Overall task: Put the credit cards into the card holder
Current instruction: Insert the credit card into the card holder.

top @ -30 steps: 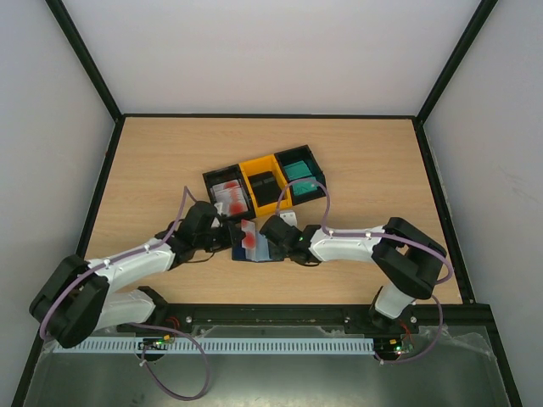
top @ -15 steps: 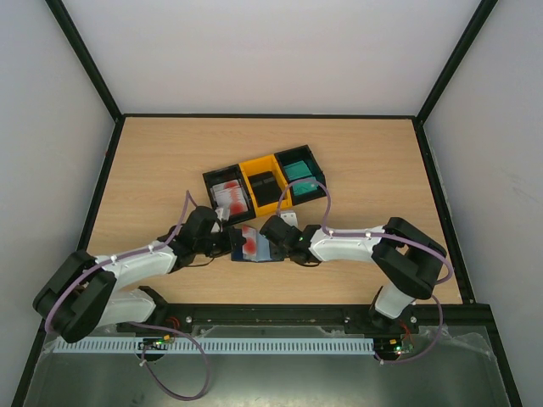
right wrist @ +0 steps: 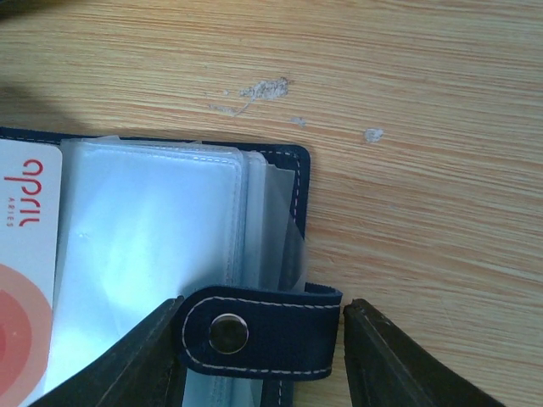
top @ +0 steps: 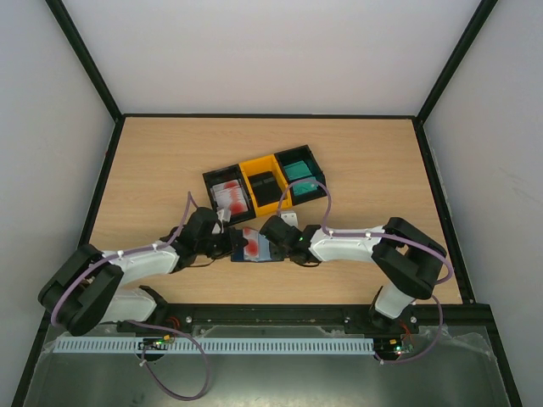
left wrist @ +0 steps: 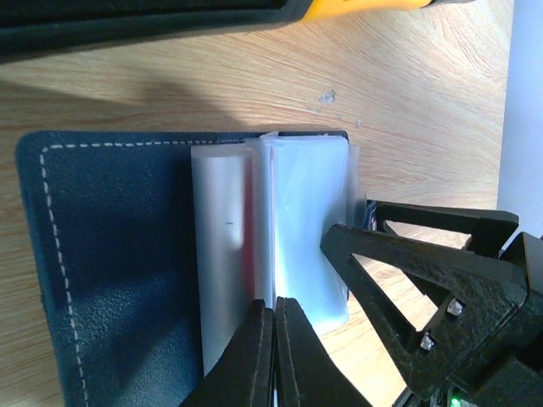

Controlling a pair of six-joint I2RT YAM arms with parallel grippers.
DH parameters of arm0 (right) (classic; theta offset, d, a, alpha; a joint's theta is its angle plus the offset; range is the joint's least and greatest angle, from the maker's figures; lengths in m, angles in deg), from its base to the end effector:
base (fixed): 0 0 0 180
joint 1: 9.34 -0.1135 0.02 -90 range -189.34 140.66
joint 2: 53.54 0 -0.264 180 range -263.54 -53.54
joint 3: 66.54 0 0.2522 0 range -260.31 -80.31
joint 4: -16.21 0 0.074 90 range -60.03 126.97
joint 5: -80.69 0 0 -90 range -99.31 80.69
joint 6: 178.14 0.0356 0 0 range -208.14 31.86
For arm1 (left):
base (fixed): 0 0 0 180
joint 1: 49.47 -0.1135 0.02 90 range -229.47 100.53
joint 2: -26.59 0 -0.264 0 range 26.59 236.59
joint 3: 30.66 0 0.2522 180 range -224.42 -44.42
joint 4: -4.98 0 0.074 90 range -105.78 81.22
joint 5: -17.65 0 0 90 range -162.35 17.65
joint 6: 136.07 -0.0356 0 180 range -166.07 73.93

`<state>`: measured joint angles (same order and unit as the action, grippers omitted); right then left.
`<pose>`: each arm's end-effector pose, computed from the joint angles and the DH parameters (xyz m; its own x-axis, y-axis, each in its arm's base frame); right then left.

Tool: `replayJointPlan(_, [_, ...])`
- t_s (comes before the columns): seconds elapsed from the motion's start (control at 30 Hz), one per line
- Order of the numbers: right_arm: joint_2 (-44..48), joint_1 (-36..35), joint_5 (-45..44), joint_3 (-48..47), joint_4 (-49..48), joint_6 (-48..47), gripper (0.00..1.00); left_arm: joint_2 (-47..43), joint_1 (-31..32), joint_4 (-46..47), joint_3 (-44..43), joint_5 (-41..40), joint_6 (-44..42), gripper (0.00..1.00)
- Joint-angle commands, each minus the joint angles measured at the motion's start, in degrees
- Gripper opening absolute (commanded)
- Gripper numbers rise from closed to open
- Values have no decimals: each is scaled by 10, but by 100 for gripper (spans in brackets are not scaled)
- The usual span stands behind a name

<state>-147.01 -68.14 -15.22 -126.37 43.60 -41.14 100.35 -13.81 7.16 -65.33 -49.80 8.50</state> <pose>0.1580 0.2538 0.1416 -0.9124 -0.1023 -0.3962 -0.2312 0.9278 0.2928 0.1768 -0.1436 0.1438 -0.9246 -0.2628 -0.2759 0.0589 0.6166 -0.7850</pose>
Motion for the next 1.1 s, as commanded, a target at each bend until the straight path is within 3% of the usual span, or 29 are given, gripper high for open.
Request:
replayJointPlan(0.0, [-12, -3, -9, 12, 29, 8, 48, 4, -3, 23, 10, 22, 8, 2])
replayJointPlan(0.57, [-11, -3, -13, 19, 25, 15, 48, 42, -1, 41, 25, 0, 99, 2])
replayJointPlan(0.87, [-11, -3, -12, 23, 20, 18, 48, -20, 0, 5, 54, -50, 142, 3])
replayJointPlan(1.07, [-12, -3, -10, 23, 17, 17, 48, 1, 0, 41, 57, -18, 135, 2])
